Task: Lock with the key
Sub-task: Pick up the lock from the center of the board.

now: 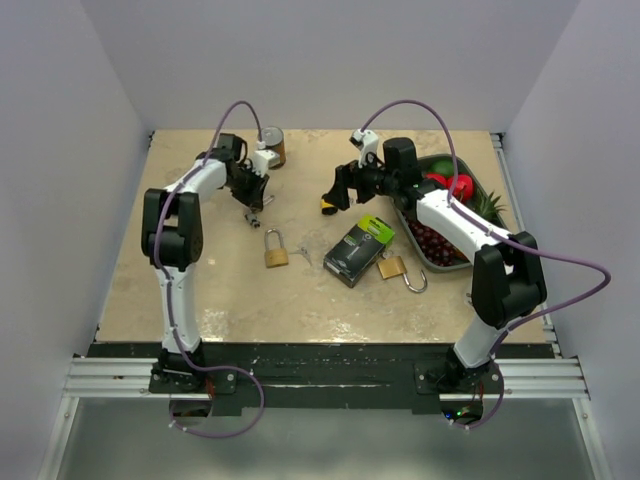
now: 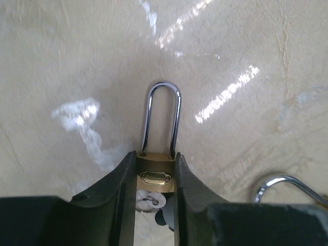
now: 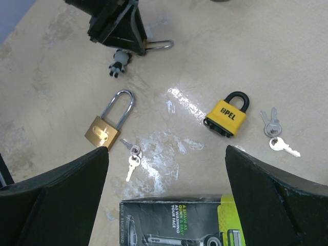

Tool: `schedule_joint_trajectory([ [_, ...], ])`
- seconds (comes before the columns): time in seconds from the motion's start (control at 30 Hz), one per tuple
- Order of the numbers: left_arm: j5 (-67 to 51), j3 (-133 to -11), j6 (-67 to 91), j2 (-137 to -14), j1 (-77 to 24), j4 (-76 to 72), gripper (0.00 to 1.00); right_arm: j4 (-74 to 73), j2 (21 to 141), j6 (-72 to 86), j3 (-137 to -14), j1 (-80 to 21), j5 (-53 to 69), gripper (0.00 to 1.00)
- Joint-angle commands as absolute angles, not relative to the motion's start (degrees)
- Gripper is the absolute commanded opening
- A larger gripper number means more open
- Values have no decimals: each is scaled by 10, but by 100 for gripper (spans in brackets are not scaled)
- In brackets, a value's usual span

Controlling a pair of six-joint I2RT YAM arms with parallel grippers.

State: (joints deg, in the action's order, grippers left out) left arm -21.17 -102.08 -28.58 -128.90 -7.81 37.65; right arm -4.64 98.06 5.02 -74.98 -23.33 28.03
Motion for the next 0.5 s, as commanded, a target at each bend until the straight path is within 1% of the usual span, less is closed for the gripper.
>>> schedule_joint_trajectory([
  [0.0,-246,-936,-46,-1156,-44,282,0,-3,970,69,-771,-231,272,98],
  [0.07,-246,-903,6,-1114,-35,230,0,25,970,83,-766,-232,275,97],
  [0.1,-243,-877,55,-1081,-34,218,0,45,971,90,-765,-232,277,97],
  [0.3,-239,-812,206,-978,-33,153,0,104,1003,148,-785,-239,293,92],
  [0.47,-212,-782,349,-932,-33,115,0,163,1014,192,-794,-273,267,90],
])
